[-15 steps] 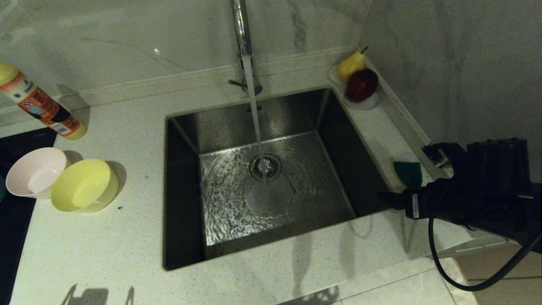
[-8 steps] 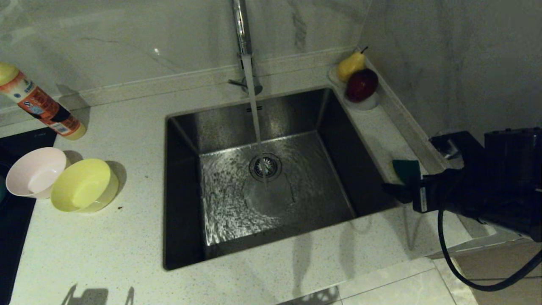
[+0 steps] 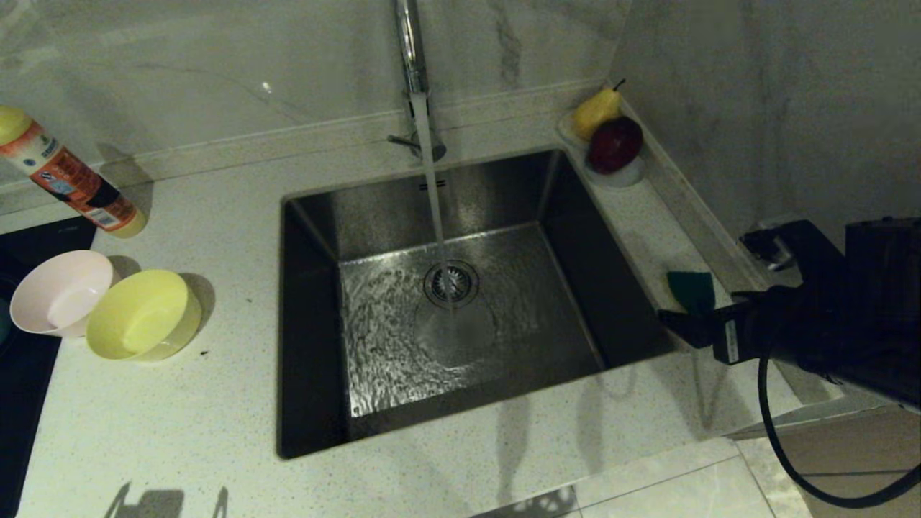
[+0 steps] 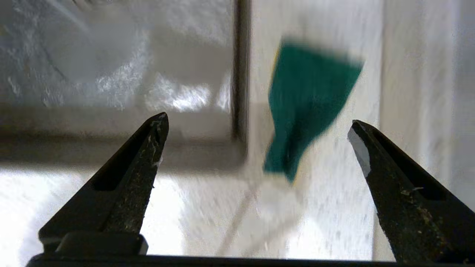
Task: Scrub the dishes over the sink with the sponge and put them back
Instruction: Turn off the faucet
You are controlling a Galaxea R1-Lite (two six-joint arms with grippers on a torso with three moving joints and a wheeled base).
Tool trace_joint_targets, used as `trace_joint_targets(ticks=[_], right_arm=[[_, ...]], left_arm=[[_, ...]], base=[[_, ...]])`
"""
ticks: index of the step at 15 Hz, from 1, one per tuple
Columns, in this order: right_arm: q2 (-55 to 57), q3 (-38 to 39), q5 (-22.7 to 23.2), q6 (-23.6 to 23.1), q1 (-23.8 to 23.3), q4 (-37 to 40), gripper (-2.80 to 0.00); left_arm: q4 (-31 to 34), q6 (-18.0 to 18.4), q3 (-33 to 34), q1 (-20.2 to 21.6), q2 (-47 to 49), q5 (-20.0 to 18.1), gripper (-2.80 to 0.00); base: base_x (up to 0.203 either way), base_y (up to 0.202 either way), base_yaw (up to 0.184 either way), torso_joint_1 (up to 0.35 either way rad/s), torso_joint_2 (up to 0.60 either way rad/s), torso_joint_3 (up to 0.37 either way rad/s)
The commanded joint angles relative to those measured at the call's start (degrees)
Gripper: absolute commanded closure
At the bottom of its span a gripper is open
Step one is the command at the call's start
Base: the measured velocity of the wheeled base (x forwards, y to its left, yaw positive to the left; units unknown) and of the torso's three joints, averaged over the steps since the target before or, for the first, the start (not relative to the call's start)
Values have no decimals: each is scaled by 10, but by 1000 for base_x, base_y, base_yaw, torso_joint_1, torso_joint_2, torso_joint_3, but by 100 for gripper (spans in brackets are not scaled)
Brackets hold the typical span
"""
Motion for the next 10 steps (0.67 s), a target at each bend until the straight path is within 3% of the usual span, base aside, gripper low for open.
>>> trace_joint_targets(ticks=[1, 2, 3, 7, 10], right_arm=[[-21, -9, 2, -1, 17, -20, -280], [-33, -8, 2, -1, 23, -25, -280], [-47, -8, 2, -1, 26, -27, 0], [-119, -4, 13, -1, 37, -26, 0], [-199, 38, 50, -16, 38, -29, 0]], left_arm=[[-1, 0, 23, 0, 1, 0, -280], [0, 0, 23, 0, 1, 0, -280], [0, 0, 23, -1, 1, 0, -280], [0, 0, 23, 0, 1, 0, -280], [0, 0, 23, 0, 1, 0, -280]], base=[[0, 0, 0, 0, 0, 0], [0, 0, 0, 0, 0, 0], [0, 0, 0, 0, 0, 0], [0, 0, 0, 0, 0, 0], [0, 0, 0, 0, 0, 0]])
